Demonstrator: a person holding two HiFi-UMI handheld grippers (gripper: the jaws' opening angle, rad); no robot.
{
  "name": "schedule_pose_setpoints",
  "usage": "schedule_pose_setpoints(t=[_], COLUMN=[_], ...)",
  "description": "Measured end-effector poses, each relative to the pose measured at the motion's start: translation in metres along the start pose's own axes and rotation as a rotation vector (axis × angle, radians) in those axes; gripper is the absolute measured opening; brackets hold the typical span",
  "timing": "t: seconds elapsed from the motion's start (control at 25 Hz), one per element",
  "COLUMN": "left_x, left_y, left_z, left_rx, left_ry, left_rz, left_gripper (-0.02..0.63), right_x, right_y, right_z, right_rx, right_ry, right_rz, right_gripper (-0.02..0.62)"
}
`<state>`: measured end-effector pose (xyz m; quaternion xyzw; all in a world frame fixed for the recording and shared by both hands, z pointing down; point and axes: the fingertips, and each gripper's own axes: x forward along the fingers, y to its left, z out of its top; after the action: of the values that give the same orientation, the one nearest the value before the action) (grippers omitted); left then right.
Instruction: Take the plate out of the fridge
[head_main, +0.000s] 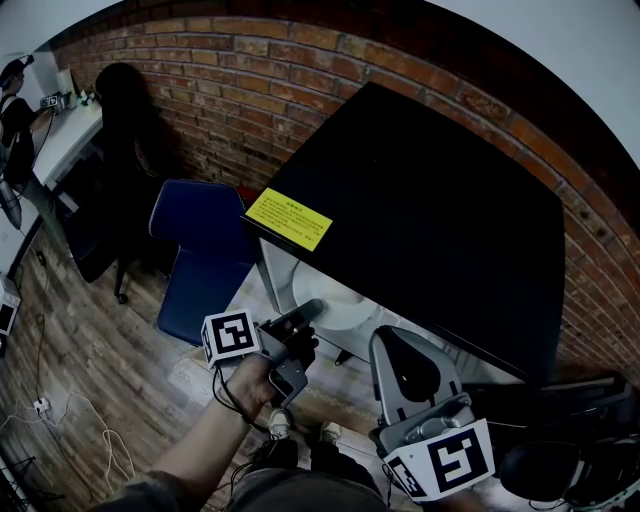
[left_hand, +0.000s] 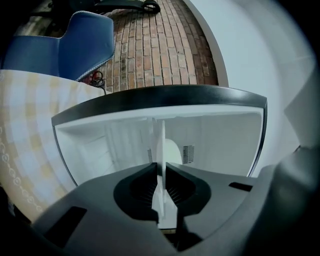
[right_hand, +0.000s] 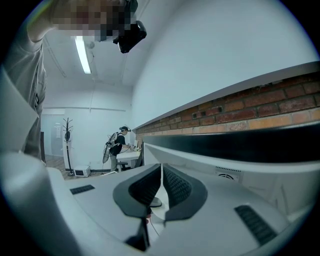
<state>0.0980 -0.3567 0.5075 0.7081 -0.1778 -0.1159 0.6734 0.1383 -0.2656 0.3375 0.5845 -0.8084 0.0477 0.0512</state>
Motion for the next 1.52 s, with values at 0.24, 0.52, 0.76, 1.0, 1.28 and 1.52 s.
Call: schedule_pose_setpoints(t=[0.24,0.52,0.76,1.0,1.28,1.52], left_x=[-0.005,-0.016,-0.032,-0.046,-0.075,-0.107], left_y=[0.002,-0.001,-0.008,-0.022,-0.041,-0.054], left_z=[-0.004,-0.009,-0.013,-0.018,-0.026,-0.026], left_rx=[-0.021,-0.039,-0.028,-0.023,-0.027,-0.014], left_ry=[-0.004,-0.021,-0.027,-0.037,-0.075,-0.136], left_rz=[0.020,0.028,0.040,0.020,-0.001,-0.013], left_gripper=[0.041,0.040,0.040,0.040,0.040,0.040], right_x=[-0.005,-0.013,-0.022,-0.028,-0.042,-0.044], right_y=[0.002,0.006,0.015,0.024,0.042,0.060], right_z=[0.002,0.009,0.022,0.039,0.060,0.074], right_rx=[-0.003,-0.015,-0.032,-0.054,-0.079,-0.088], right_ry=[-0.007,-0.024,-0.059,-0.108,-0.156,-0.194], right_rz=[0.003,0.013,0.022,0.033,0.059,0.113], right_gripper=[0.032,0.032,0.032,0.032,0.032,0.032])
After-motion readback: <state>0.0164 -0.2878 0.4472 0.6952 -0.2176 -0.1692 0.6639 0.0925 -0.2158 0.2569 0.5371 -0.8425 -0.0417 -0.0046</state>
